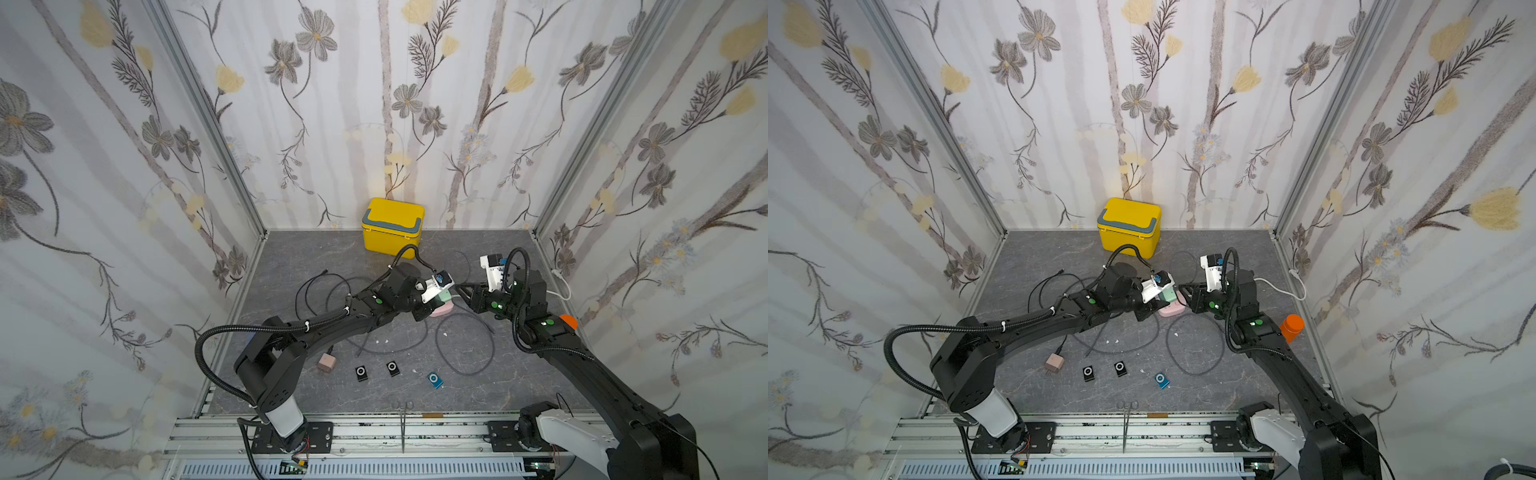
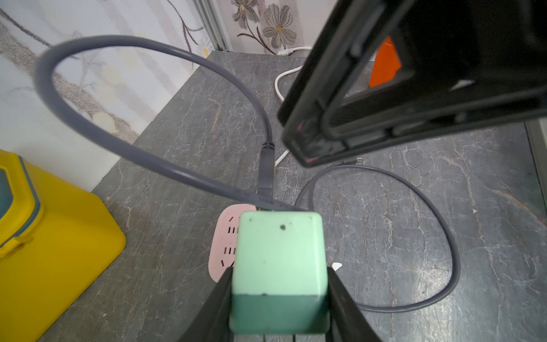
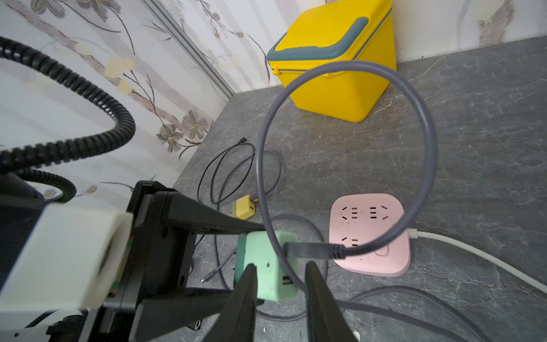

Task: Charge mp3
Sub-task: Adjust the charging cable at the plug.

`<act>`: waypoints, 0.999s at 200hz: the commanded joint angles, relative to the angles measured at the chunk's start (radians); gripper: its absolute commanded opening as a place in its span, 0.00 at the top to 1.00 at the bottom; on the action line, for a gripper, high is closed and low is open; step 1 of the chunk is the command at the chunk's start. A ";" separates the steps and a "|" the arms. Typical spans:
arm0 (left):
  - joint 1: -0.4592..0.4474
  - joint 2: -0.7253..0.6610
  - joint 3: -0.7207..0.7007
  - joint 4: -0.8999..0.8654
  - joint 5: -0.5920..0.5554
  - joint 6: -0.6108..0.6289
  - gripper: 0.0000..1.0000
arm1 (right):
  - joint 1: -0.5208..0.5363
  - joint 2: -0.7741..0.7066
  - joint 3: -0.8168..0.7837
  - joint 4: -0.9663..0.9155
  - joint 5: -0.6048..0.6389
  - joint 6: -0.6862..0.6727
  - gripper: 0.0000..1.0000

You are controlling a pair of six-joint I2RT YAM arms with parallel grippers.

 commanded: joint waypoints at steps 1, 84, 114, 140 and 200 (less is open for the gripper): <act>-0.001 -0.008 -0.006 0.020 0.034 0.011 0.90 | 0.005 0.048 0.046 0.070 -0.057 0.014 0.66; -0.008 0.008 0.002 0.028 0.048 0.010 0.90 | 0.027 0.161 0.079 0.089 -0.064 0.003 0.63; -0.010 0.012 -0.001 0.027 0.046 0.009 0.90 | 0.036 0.182 0.091 0.097 -0.065 -0.004 0.77; -0.009 0.013 -0.004 0.031 0.026 0.004 0.91 | 0.037 0.174 0.095 0.094 -0.067 -0.014 0.99; 0.015 0.019 0.013 0.032 -0.070 -0.010 0.92 | 0.038 0.025 0.088 -0.046 0.013 -0.096 1.00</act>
